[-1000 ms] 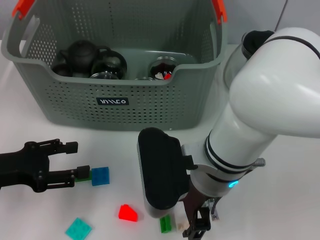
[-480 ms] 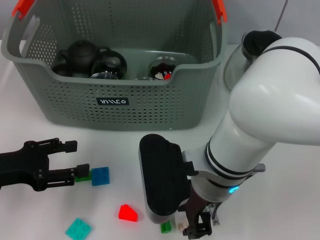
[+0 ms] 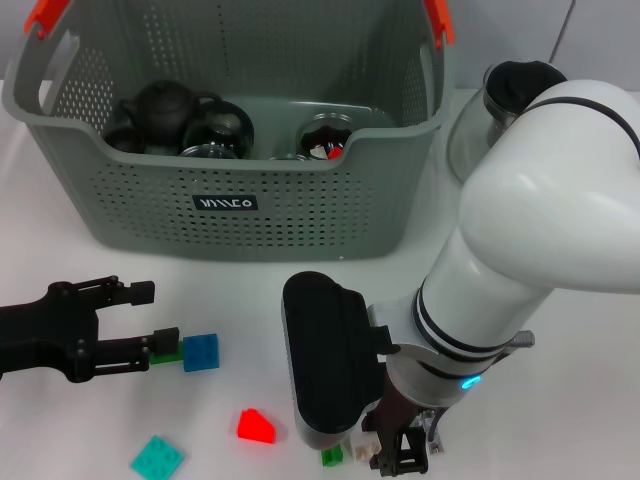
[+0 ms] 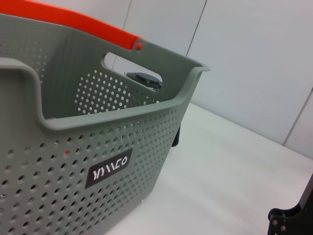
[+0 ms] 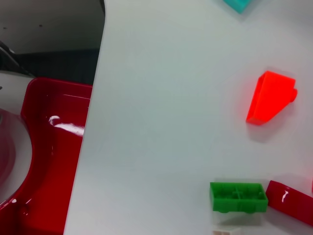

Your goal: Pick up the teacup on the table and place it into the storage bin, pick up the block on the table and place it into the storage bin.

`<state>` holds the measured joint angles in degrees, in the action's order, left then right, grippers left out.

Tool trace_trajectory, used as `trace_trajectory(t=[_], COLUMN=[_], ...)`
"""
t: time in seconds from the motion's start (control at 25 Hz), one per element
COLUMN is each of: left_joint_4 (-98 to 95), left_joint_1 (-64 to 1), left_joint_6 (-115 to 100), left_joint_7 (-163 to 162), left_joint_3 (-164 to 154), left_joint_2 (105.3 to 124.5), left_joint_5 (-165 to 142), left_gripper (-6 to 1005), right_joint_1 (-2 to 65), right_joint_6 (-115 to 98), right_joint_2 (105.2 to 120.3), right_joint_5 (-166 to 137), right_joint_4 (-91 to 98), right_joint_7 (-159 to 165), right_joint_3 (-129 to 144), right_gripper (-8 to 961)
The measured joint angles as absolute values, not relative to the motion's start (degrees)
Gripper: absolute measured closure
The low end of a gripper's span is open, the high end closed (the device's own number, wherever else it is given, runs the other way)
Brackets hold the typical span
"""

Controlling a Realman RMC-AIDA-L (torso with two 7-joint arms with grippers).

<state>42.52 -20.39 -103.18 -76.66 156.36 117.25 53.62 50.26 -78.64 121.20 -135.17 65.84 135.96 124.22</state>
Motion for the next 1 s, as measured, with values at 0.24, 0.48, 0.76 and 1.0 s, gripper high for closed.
trace_trajectory(t=[0.24, 0.48, 0.76, 1.0], left_joint_4=[42.5, 42.5, 42.5, 42.5], left_joint_1=[-20.4, -20.4, -20.4, -20.3], left_joint_6=[-103.0, -102.9, -102.8, -103.2], left_joint_7=[-76.7, -76.8, -76.8, -77.0], left_joint_3=[156.4, 156.4, 156.4, 156.4], left_joint_2=[117.25, 117.25, 117.25, 117.15], left_joint_5=[53.6, 53.6, 53.6, 53.4], left_gripper=[201, 201, 200, 200], right_joint_1=[50.3, 50.5, 50.3, 47.7], right_joint_6=[-78.6, -79.0, -81.0, -90.2], right_joint_2=[121.2, 121.16, 120.79, 120.46], right_joint_5=[-135.2, -135.3, -135.5, -137.2], right_joint_4=[65.8, 66.0, 67.3, 74.9], right_joint_7=[135.9, 136.1, 137.3, 137.3], right_joint_3=[124.3, 124.0, 122.0, 108.9], right_gripper=[638, 697, 777, 777])
